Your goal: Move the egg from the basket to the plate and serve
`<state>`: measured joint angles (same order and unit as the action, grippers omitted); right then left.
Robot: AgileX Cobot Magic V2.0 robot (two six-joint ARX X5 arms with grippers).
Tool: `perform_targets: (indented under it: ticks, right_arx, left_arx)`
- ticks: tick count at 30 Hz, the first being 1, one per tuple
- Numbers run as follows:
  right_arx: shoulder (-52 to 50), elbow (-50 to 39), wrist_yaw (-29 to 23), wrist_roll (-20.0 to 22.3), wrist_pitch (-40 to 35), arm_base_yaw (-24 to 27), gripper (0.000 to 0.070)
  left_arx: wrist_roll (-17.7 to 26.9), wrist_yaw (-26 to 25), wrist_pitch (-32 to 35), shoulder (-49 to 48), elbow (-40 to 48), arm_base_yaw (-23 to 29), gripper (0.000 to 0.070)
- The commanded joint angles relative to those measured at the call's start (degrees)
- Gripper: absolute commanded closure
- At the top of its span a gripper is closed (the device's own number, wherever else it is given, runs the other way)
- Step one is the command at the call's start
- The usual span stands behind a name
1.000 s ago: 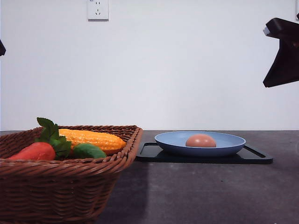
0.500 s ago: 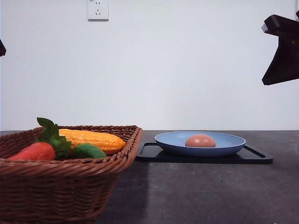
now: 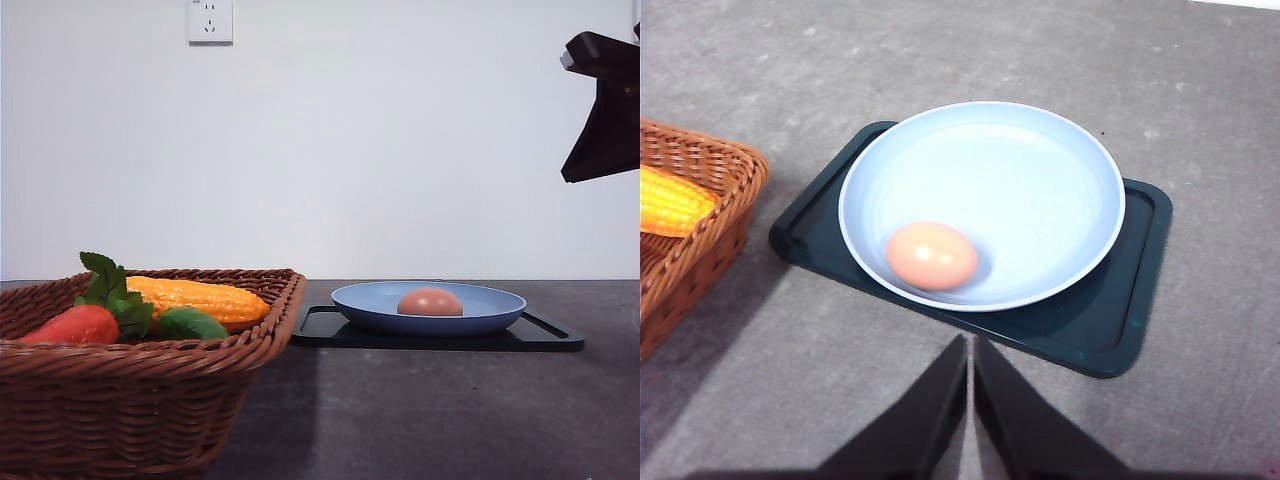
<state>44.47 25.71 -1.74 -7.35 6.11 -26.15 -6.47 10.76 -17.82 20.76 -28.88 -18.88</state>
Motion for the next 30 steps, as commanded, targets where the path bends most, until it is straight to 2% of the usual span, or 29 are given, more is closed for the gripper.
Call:
perform_targets:
  ticks: [1, 5, 8, 13, 19, 30]
  right_arx:
    - [0.4, 0.4, -0.2, -0.6, -0.6, -0.3, 0.07]
    - [0.4, 0.4, -0.2, -0.6, -0.6, -0.3, 0.07]
    - [0.3, 0.4, -0.2, -0.6, -0.6, -0.3, 0.07]
    - [0.4, 0.4, -0.2, -0.6, -0.6, -0.3, 0.07]
    - [0.3, 0.4, -0.2, -0.6, -0.6, -0.3, 0.07]
    - [0.3, 0.4, -0.2, -0.6, -0.6, -0.3, 0.07]
  left_arx:
    - [3.6, 0.3, 1.8, -2.8, 2.7, 2.5, 0.07]
    - [3.2, -0.7, 5.2, -10.4, 9.5, 10.2, 0.07]
    - [2.7, -3.2, 5.8, -14.6, 13.3, 14.9, 0.07]
    - [2.5, -6.6, 5.6, -19.5, 18.8, 20.0, 0.07]
    - [2.3, -7.7, 5.5, -20.6, 23.3, 22.0, 0.07]
    - [1.0, -7.8, 6.3, -20.6, 28.2, 22.0, 0.07]
